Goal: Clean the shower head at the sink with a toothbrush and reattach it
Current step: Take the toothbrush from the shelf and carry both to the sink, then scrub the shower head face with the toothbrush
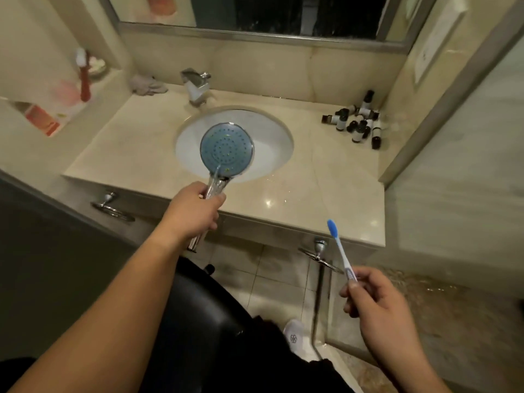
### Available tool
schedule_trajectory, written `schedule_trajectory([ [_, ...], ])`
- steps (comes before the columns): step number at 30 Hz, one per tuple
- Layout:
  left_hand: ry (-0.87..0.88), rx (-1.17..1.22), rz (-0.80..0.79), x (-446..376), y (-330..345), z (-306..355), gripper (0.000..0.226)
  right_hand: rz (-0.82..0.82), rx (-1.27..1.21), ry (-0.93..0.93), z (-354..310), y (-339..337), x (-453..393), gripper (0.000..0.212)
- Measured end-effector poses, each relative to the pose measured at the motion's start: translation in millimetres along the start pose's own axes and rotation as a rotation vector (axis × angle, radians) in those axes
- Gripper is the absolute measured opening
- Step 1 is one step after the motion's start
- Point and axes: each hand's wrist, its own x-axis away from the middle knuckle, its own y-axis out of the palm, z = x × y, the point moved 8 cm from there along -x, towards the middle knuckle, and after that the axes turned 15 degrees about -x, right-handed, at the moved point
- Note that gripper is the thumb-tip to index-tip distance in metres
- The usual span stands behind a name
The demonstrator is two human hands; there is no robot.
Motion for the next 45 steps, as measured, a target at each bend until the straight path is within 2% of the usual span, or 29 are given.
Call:
schedule_trajectory([
  [10, -0.004, 0.011, -0.064, -47.4, 7.1, 12.0, 0.015, 0.093, -0.09, -0.017, -15.8, 12.3, -41.1, 0.02],
  [15, -0.008, -0.085, -0.105, -88.6, 1.4, 9.3, 0.016, 0.145, -0.13, -0.021, -17.7, 38.0, -81.9, 0.02],
  [22, 0.046, -0.247, -0.148, -210.2, -10.8, 7.9, 0.019, 0.143, -0.129, -0.016, -18.5, 128.7, -190.2, 0.015],
  [28, 0.108, -0.309, -0.262, -329.0, -0.7, -1.1, 0.019, 0.194, -0.11, 0.007, -9.0, 221.5, -307.2, 0.013],
  [34, 0.084, -0.133, -0.392, -405.3, 37.7, -22.6, 0.019, 0.184, 0.016, -0.127, -5.0, 284.3, -408.5, 0.008],
  [39, 0.123, -0.041, -0.398, -443.8, 66.8, -37.2, 0.019, 0.073, 0.172, -0.279, -2.9, 319.8, -466.6, 0.024],
  [45, 0.163, -0.034, -0.364, -472.1, 78.6, -56.8, 0.014, -0.014, 0.385, -0.433, -10.2, 341.4, -501.7, 0.021],
])
